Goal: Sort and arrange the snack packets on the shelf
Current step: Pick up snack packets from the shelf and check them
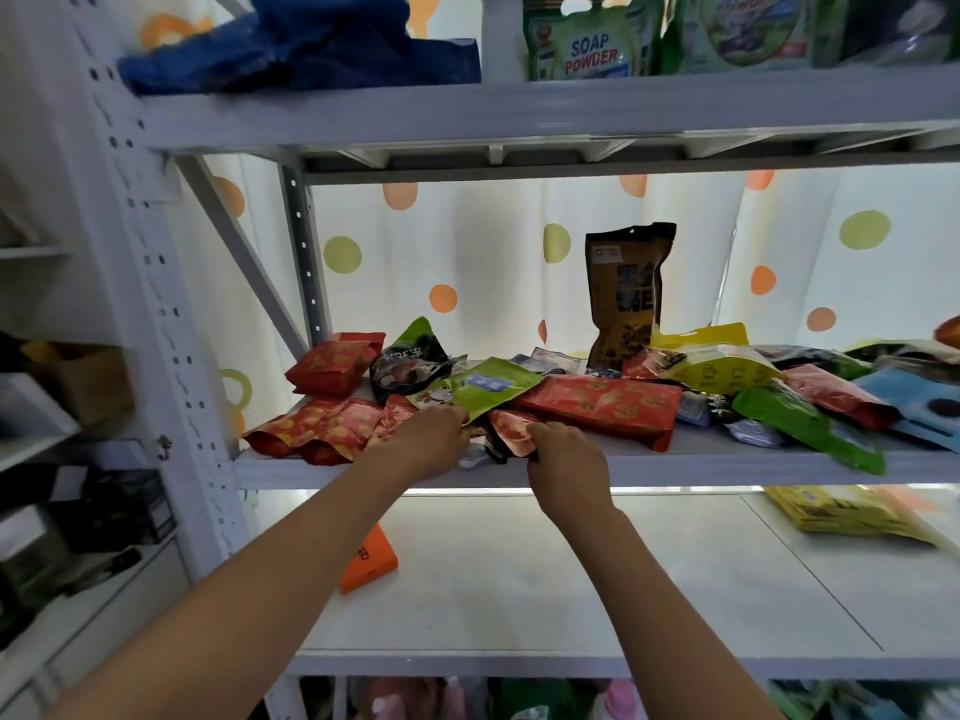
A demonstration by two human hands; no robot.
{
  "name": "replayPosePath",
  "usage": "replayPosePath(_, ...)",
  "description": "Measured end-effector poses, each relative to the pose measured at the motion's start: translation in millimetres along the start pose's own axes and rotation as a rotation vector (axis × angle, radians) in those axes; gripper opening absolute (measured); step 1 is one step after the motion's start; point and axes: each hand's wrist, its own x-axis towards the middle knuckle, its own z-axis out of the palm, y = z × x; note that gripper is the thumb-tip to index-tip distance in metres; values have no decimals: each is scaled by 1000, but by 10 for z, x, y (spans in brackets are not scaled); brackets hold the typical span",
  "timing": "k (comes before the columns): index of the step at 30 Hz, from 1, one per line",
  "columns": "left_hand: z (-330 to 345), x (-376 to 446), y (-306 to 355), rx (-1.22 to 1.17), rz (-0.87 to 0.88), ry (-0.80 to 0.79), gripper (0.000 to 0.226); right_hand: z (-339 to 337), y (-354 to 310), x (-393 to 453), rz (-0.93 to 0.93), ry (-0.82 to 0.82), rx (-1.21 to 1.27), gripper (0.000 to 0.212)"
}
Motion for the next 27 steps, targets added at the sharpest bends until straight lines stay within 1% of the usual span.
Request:
replayPosePath(6,22,-35,-24,-11,45,25,18,116,-112,199,32,-68,-59,35)
replayPosePath(10,-29,-64,-78,-27,103,50,20,41,-188,334,33,-217,-77,36)
replayPosePath(12,-83,-46,-176,-37,137,96,24,-11,-283,423,26,-263,-62,31)
replayPosePath(15,-204,-1,-379,-77,181,202,26,-59,-490,591,-4,-165,-57,22)
replayPosePath(16,-257,16,-471,-77,190,243,28,-46,-582,663,-14,-134,-44,24)
replayPosePath(18,-370,33,-668,-85,194,298,30,-24,-791,811,-18,-122,25,31)
replayPosePath(20,-480,29,-925,-124,174,332,29,41,-1083,984,-29,-113,123,31)
replayPosePath(23,-601,-24,-1339,-217,90,361,14,219,-1532,1279,-46,-141,277,15)
replayPosePath(25,-616,-60,-1618,-255,27,381,14,420,-1803,1531,-61,-184,331,24)
replayPosePath(27,-542,-76,-1844,-309,-34,403,17,617,-2028,1774,-54,-215,361,27)
